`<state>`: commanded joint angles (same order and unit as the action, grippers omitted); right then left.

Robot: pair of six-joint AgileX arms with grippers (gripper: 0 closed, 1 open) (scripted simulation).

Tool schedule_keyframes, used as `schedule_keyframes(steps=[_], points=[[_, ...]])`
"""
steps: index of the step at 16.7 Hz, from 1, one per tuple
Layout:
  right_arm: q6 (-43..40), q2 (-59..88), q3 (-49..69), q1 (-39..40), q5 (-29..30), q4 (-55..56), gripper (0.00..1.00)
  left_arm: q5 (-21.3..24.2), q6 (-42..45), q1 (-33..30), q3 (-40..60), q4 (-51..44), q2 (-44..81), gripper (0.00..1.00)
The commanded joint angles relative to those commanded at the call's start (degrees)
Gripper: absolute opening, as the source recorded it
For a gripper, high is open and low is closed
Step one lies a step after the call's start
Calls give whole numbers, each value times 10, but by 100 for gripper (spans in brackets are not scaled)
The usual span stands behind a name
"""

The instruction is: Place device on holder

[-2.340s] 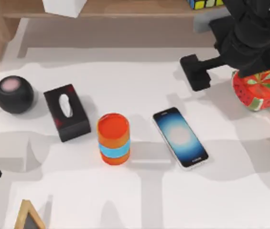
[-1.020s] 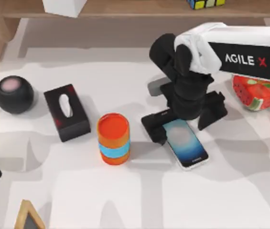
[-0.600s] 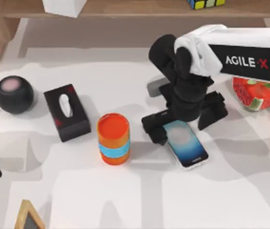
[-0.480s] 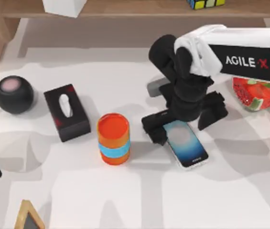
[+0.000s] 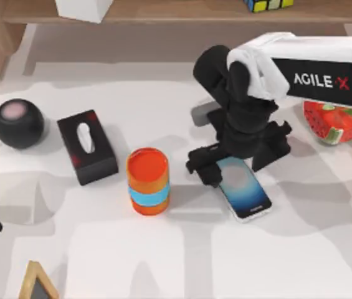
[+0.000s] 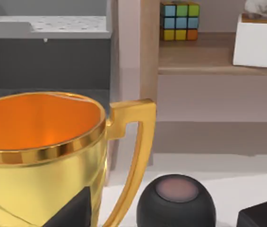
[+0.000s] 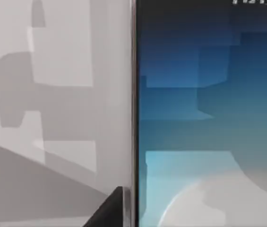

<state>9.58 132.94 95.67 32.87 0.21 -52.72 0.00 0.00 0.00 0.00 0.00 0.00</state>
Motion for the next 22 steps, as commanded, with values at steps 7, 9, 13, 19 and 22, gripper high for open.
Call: schedule_keyframes(steps=[7, 9, 13, 19, 22], points=[[0, 0, 0, 0, 0, 0, 0, 0, 0, 0, 0, 0, 0, 100], [0, 0, 0, 0, 0, 0, 0, 0, 0, 0, 0, 0, 0, 100], [-7, -30, 7, -3, 3, -19, 0, 0, 0, 0, 0, 0, 0, 100], [-3, -42, 27, -2, 3, -49, 0, 0, 0, 0, 0, 0, 0, 100], [-2, -39, 26, -2, 3, -48, 0, 0, 0, 0, 0, 0, 0, 100]])
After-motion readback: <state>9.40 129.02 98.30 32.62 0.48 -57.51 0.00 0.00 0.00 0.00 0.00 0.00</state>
